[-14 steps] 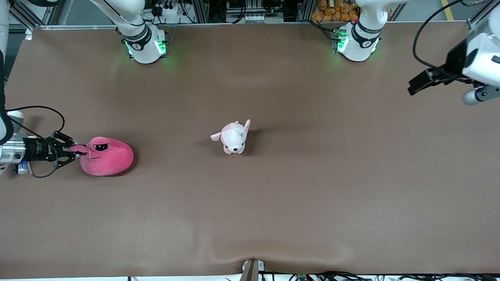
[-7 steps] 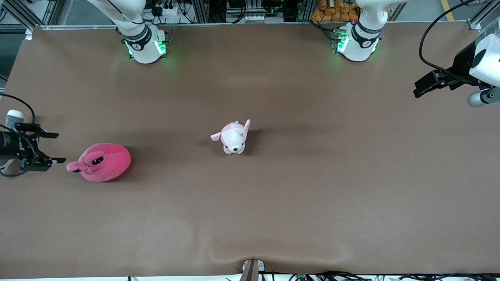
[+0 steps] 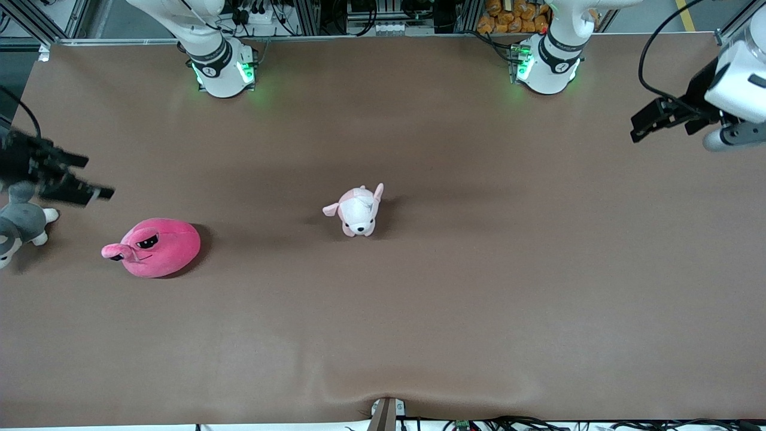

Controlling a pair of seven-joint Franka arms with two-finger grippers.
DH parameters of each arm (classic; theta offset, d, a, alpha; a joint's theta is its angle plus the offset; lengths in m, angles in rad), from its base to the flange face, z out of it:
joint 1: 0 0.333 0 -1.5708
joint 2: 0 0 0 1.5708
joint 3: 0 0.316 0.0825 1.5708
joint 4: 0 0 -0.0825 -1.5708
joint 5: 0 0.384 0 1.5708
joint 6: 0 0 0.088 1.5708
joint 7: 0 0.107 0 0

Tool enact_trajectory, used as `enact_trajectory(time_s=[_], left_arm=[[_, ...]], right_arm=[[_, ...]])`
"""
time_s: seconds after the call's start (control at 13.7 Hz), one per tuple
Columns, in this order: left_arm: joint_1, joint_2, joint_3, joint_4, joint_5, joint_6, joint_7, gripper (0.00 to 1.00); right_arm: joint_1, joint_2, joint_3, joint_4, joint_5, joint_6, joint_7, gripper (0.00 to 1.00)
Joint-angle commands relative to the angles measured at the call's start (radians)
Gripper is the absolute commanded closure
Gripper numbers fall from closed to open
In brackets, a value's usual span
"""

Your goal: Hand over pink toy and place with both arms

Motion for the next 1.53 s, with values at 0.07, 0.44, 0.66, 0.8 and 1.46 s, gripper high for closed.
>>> enact_trajectory(time_s=[0.07,0.44,0.66,0.8,1.46], left_arm=[[-0.036,-0.079,0.026,-0.086,0.008,0.03,0.016,0.0],[-0.035,-0.079,0.029,-0.069,0.0,-0.016,0.022,0.0],[0.001,-0.09,0.034,-0.07,0.0,-0.029,0.056,0.0],[0.018,-0.092,0.036,-0.069,0.0,-0.035,0.071,0.0],[0.037,-0.078,0.036,-0.032,0.003,-0.039,0.14,0.0]], right_arm=[[0.11,-0.127,0.008,-0.039,-0.241,-0.056,-0.303,0.0],[0.132,-0.271,-0.009,-0.25,-0.326,0.089,-0.595,0.0],[0.1,-0.344,-0.012,-0.356,-0.315,0.141,-0.64,0.0],[0.077,-0.336,-0.01,-0.339,-0.312,0.149,-0.641,0.0],[0.085,-0.299,-0.004,-0.244,-0.332,0.138,-0.626,0.0]])
